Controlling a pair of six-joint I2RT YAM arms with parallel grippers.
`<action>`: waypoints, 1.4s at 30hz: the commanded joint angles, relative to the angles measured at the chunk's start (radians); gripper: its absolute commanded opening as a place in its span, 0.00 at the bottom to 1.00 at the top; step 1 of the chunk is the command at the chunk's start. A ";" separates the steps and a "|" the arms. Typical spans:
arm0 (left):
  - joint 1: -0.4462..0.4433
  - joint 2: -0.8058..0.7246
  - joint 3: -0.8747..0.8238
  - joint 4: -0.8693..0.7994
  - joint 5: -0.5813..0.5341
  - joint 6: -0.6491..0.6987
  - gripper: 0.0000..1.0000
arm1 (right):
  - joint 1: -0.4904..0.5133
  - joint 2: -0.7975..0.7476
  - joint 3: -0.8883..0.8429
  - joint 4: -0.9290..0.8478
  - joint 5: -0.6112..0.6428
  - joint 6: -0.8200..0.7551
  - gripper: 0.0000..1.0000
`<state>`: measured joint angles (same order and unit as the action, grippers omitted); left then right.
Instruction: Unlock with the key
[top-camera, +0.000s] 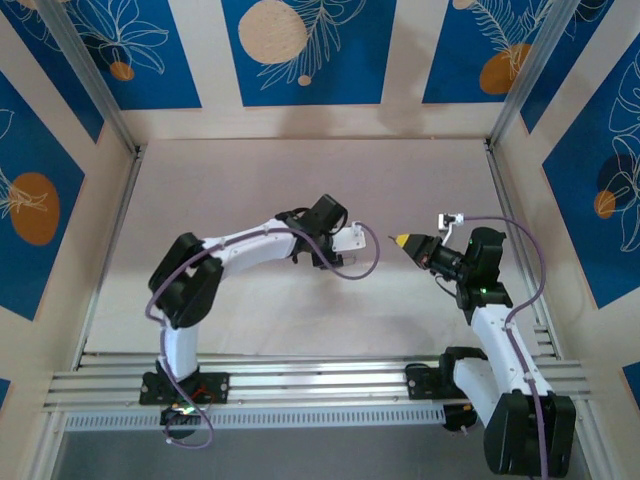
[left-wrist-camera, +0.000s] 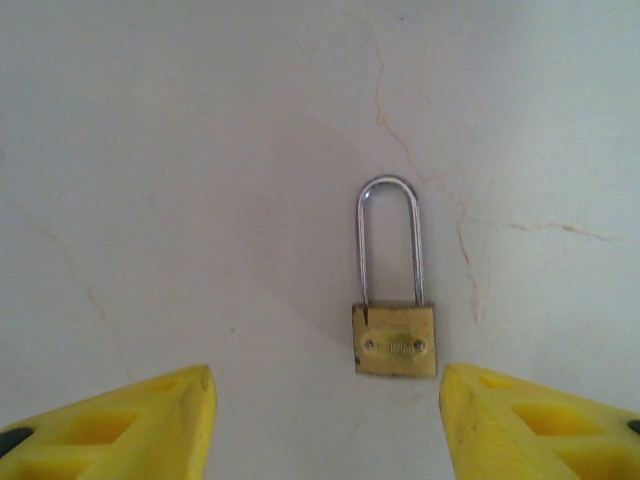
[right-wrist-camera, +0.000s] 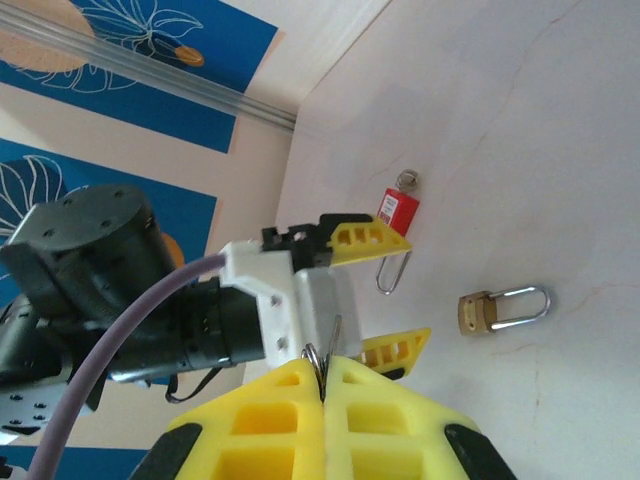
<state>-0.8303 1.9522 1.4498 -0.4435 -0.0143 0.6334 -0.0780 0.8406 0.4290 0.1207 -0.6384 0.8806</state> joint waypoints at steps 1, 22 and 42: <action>0.003 0.088 0.097 -0.160 0.071 -0.018 0.61 | -0.017 -0.021 -0.012 -0.046 0.003 -0.024 0.00; -0.049 0.340 0.337 -0.121 -0.122 -0.111 0.67 | -0.056 -0.047 -0.009 -0.088 -0.007 -0.035 0.00; 0.057 0.298 0.305 -0.076 -0.382 -0.283 0.66 | -0.058 -0.051 -0.019 -0.085 -0.006 -0.033 0.00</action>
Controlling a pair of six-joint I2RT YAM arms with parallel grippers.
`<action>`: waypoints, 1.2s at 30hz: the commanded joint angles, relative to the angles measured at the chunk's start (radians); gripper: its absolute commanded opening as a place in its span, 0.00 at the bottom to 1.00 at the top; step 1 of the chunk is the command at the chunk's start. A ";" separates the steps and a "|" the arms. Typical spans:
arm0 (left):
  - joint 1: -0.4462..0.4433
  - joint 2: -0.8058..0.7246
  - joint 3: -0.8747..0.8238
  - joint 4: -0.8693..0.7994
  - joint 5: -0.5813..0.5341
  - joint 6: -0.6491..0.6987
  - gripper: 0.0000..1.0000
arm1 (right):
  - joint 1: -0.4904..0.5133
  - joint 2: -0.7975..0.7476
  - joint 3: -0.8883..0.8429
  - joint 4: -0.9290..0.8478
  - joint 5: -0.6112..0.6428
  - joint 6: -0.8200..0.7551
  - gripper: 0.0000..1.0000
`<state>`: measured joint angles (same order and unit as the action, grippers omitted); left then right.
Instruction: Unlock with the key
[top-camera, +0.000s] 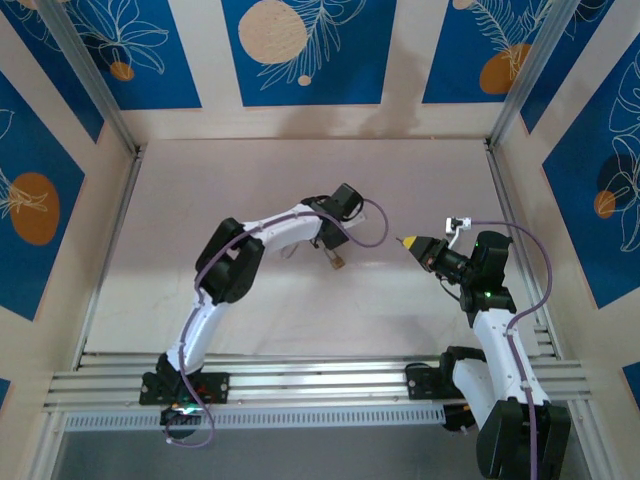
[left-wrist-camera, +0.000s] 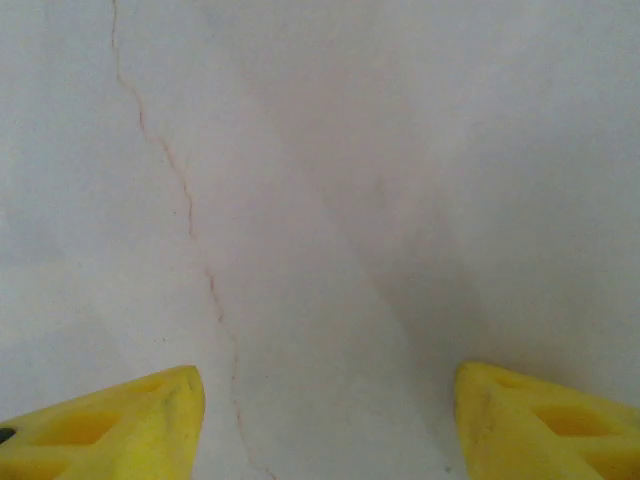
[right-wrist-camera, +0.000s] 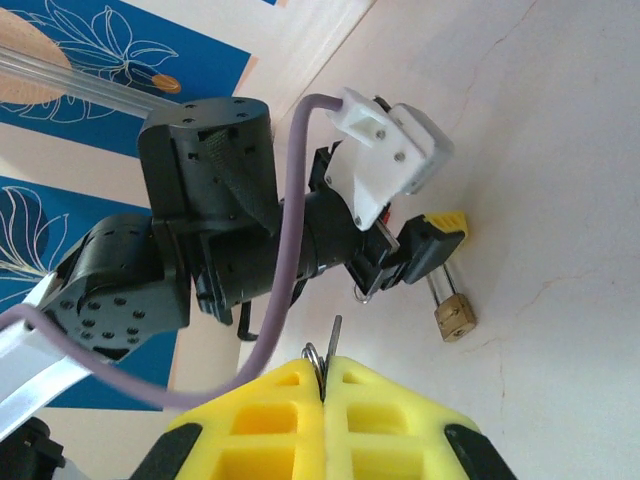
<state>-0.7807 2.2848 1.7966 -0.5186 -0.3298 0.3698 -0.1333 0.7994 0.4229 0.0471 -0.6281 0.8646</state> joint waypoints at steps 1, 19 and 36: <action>0.008 -0.042 -0.051 -0.001 -0.068 -0.019 0.66 | -0.003 -0.009 -0.012 -0.008 -0.017 -0.017 0.00; 0.007 -0.192 -0.231 -0.032 -0.017 -0.054 0.64 | -0.003 -0.009 0.000 -0.009 -0.019 -0.012 0.00; 0.010 -0.202 -0.254 -0.030 0.019 -0.073 0.66 | -0.002 -0.011 0.015 -0.014 -0.019 -0.013 0.00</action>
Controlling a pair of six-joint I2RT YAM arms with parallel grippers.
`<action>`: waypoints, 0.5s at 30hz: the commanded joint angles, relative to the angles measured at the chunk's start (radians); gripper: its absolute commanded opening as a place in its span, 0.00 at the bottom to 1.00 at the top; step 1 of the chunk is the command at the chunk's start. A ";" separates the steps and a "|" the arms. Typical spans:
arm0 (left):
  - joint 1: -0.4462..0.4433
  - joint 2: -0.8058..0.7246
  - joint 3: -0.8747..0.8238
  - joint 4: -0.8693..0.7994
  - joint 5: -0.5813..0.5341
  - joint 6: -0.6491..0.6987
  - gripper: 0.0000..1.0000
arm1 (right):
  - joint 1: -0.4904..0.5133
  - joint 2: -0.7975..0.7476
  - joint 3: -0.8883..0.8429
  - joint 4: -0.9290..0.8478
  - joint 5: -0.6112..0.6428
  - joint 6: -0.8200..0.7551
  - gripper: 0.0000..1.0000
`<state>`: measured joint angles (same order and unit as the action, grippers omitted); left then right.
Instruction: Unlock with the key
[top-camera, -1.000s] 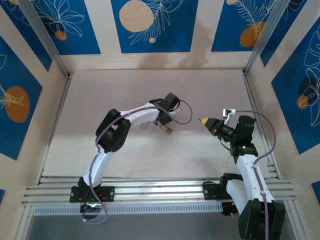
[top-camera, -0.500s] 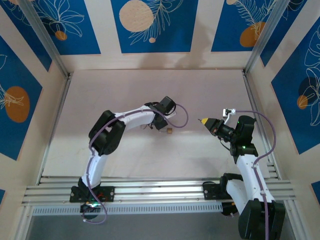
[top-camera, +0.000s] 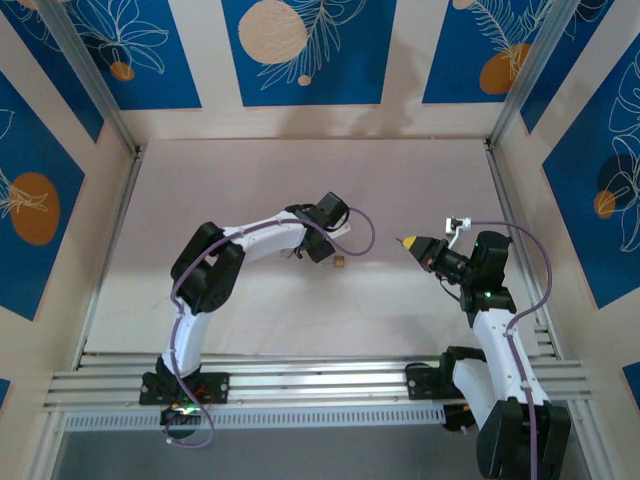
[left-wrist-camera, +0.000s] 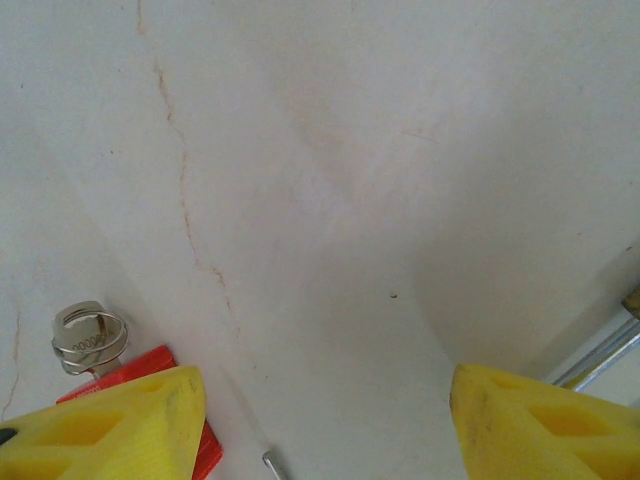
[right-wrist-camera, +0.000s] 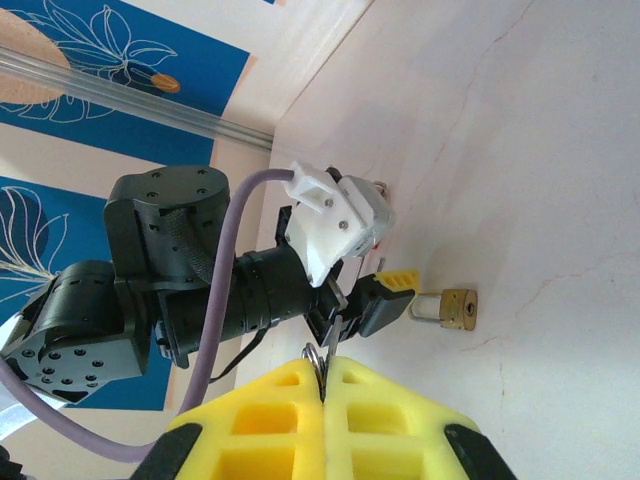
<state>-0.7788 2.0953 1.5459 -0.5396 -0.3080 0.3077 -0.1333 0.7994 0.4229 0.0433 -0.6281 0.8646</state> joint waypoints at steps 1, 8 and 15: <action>0.008 0.005 0.015 -0.021 0.000 -0.014 0.66 | -0.002 -0.011 0.016 -0.011 -0.019 -0.013 0.00; 0.006 -0.009 -0.009 -0.014 0.028 -0.055 0.64 | 0.001 -0.013 0.020 -0.025 -0.023 -0.015 0.00; -0.001 -0.048 -0.072 -0.015 0.051 -0.084 0.62 | 0.011 -0.007 0.019 -0.021 -0.011 -0.013 0.00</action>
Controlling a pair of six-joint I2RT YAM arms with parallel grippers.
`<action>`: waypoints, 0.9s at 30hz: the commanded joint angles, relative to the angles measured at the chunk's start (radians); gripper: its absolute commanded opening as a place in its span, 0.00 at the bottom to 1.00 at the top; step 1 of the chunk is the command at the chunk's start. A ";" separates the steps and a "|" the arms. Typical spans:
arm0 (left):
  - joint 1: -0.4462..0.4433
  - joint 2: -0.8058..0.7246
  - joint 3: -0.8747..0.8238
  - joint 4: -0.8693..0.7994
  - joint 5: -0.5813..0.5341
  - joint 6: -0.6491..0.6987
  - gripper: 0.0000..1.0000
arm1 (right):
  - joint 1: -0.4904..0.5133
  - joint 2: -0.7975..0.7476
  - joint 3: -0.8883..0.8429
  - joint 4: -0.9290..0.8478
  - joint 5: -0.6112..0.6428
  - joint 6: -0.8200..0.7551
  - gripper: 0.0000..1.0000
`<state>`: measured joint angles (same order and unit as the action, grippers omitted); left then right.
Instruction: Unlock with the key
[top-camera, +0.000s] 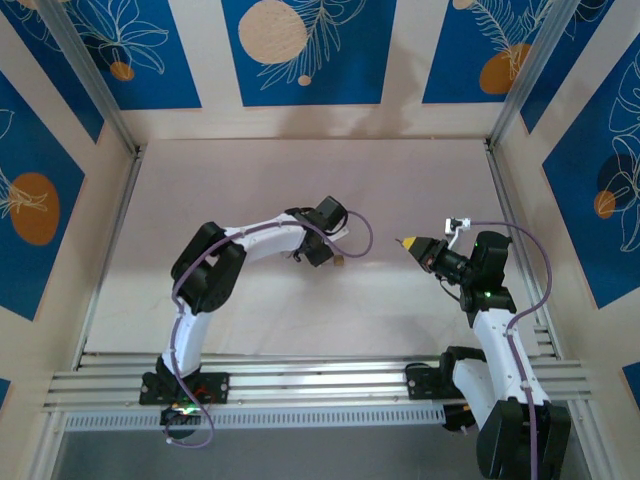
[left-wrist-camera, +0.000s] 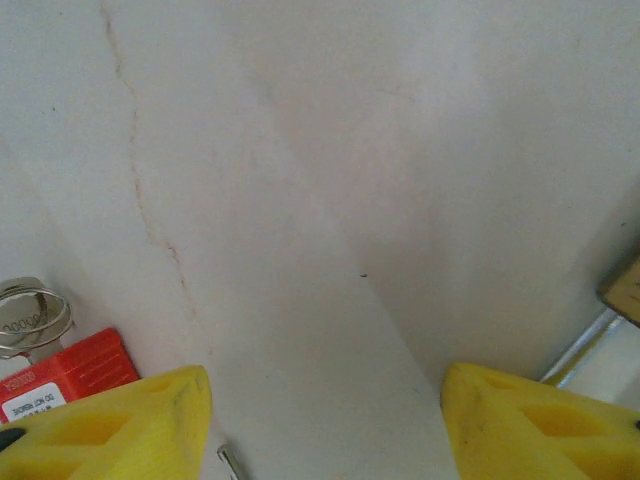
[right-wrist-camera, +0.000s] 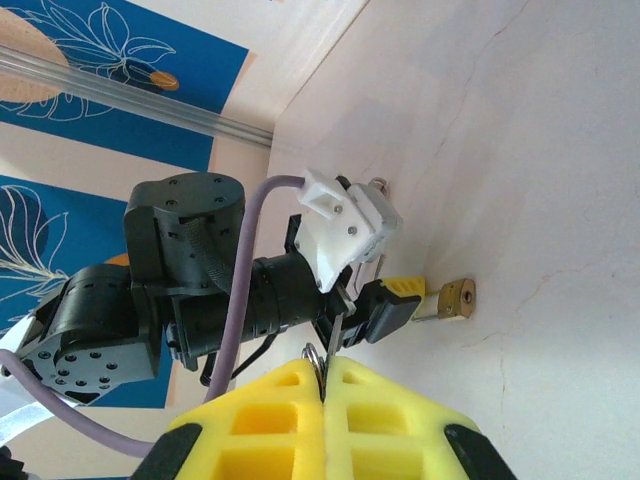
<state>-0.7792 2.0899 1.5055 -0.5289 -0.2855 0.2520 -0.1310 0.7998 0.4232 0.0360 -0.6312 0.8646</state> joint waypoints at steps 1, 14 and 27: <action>-0.004 -0.046 -0.045 -0.019 0.029 -0.034 0.62 | 0.009 -0.007 0.021 -0.016 -0.009 -0.014 0.00; -0.039 -0.113 -0.063 -0.062 0.013 -0.066 0.63 | 0.025 -0.008 0.027 -0.014 0.007 -0.015 0.00; -0.031 0.034 0.300 -0.404 0.421 0.121 0.62 | 0.018 -0.020 0.005 -0.022 0.051 -0.039 0.00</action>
<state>-0.8120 2.0632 1.7634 -0.8070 -0.0288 0.3111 -0.1108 0.7990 0.4244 0.0341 -0.5892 0.8528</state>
